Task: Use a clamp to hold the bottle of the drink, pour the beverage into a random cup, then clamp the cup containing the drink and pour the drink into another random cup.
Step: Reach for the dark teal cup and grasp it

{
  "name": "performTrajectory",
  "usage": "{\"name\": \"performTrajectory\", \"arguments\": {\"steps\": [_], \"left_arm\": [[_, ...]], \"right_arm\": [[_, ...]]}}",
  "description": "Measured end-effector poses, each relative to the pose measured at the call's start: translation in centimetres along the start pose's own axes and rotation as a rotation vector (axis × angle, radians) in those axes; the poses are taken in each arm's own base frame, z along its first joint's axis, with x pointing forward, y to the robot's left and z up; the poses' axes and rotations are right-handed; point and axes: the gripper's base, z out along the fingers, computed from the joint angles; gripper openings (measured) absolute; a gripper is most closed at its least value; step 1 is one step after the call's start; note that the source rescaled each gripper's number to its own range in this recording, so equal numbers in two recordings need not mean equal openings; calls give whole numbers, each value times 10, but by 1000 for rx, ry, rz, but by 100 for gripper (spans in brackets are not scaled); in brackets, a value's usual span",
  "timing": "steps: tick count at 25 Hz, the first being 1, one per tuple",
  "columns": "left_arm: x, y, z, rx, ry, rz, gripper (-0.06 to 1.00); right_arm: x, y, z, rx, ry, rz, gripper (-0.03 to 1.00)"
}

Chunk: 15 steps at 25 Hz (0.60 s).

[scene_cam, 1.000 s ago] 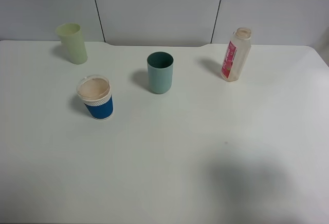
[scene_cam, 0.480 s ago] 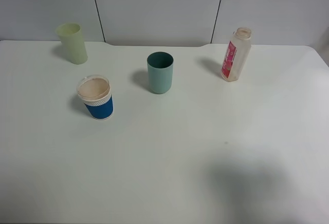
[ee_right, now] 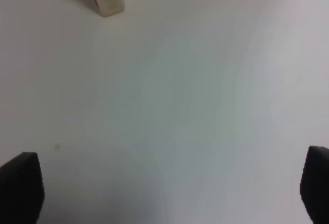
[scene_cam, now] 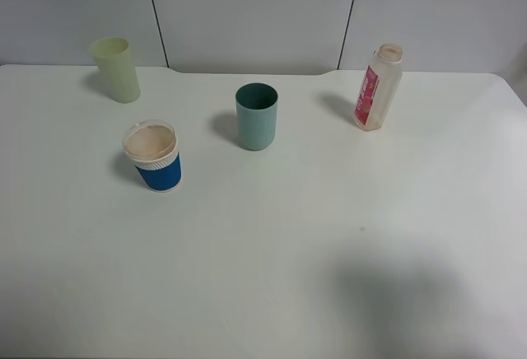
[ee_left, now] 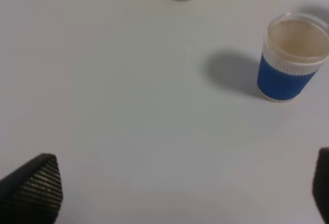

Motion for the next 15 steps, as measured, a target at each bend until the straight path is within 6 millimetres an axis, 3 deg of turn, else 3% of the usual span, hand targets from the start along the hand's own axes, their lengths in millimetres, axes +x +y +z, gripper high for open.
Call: {"name": "performTrajectory", "arguments": {"steps": [5,15], "left_arm": [[0,0,0,0,0,0,99],[0,0,0,0,0,0,99]], "right_arm": [[6,-1,-10,37,-76,27,100],[6,-1,-10,76,-78,49,100]]}}
